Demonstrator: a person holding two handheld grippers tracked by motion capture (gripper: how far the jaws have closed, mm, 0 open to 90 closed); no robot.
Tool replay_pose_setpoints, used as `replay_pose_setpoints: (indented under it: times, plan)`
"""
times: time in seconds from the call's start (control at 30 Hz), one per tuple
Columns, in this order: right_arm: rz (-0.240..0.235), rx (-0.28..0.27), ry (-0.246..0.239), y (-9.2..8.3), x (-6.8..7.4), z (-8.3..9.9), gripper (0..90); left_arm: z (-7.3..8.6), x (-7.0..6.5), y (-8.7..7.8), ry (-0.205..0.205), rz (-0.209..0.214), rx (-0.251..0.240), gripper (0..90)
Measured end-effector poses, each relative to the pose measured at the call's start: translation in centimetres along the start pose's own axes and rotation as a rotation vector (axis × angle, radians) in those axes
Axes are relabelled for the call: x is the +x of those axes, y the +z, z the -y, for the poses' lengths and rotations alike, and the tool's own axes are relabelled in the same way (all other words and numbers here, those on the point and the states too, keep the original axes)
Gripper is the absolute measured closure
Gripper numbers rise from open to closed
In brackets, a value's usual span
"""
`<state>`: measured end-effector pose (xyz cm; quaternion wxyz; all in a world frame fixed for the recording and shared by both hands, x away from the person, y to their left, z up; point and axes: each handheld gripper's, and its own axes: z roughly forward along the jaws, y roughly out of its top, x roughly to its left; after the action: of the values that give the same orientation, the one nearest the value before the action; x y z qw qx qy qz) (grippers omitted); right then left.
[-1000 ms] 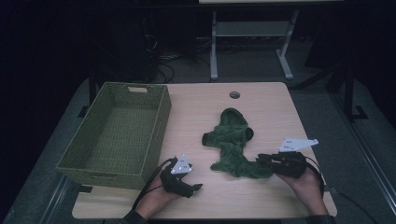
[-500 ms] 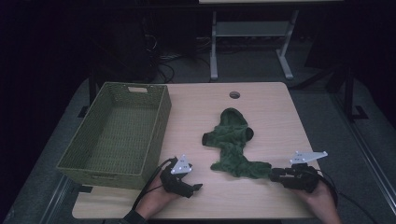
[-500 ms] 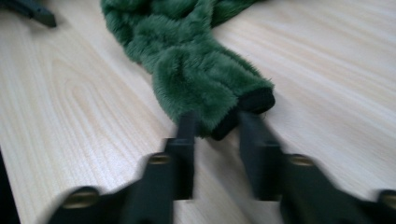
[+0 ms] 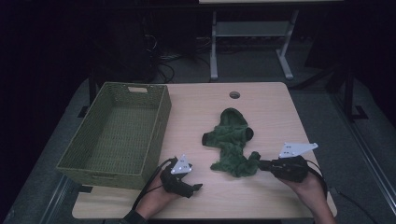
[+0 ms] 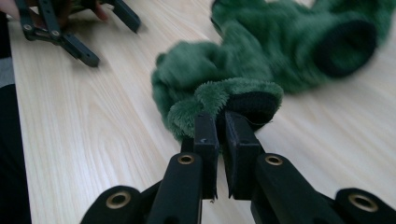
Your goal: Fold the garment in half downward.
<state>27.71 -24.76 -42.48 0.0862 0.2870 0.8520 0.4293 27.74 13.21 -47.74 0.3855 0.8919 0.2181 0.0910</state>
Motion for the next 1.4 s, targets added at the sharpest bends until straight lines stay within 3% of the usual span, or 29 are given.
replay_pose_setpoints:
  times: [0.17, 0.33, 0.57, 0.7, 0.8, 0.9, 1.03, 1.27, 1.4]
  plan:
    - [-0.035, 0.001, -0.075, 1.5, 0.7, -2.3, 84.6, 0.0, 0.0, 0.0, -0.003, 0.000, -0.003, 18.2]
    - [-0.051, -0.009, -0.112, 2.9, 1.1, -3.8, 83.9, 0.0, 0.0, 0.0, 0.002, -0.002, -0.002, 18.2]
    - [-0.062, -0.018, -0.104, 5.1, 1.4, -5.0, 72.0, 0.0, 0.0, 0.0, 0.003, -0.002, -0.002, 18.2]
    - [-0.064, -0.034, -0.104, 5.7, 1.5, -5.4, 71.3, 0.0, 0.0, 0.0, -0.002, 0.000, -0.002, 18.2]
    - [-0.053, -0.069, -0.087, 5.2, 1.2, -5.4, 74.5, 0.0, 0.0, 0.0, 0.006, -0.003, -0.002, 18.2]
    - [-0.040, -0.099, -0.045, 4.5, 0.4, -5.5, 84.1, 0.0, 0.0, 0.0, 0.002, -0.002, -0.002, 18.1]
    - [-0.040, -0.091, -0.014, 5.1, -0.1, -5.8, 87.4, 0.0, 0.0, 0.0, 0.001, -0.002, -0.002, 18.0]
    - [-0.061, 0.060, 0.003, 8.1, -0.1, -4.4, 87.4, 0.0, 0.0, 0.0, 0.004, -0.001, 0.001, 18.0]
    - [-0.065, 0.110, 0.003, 9.1, 0.0, -3.3, 90.0, 0.0, 0.0, 0.0, 0.001, 0.001, 0.001, 18.0]
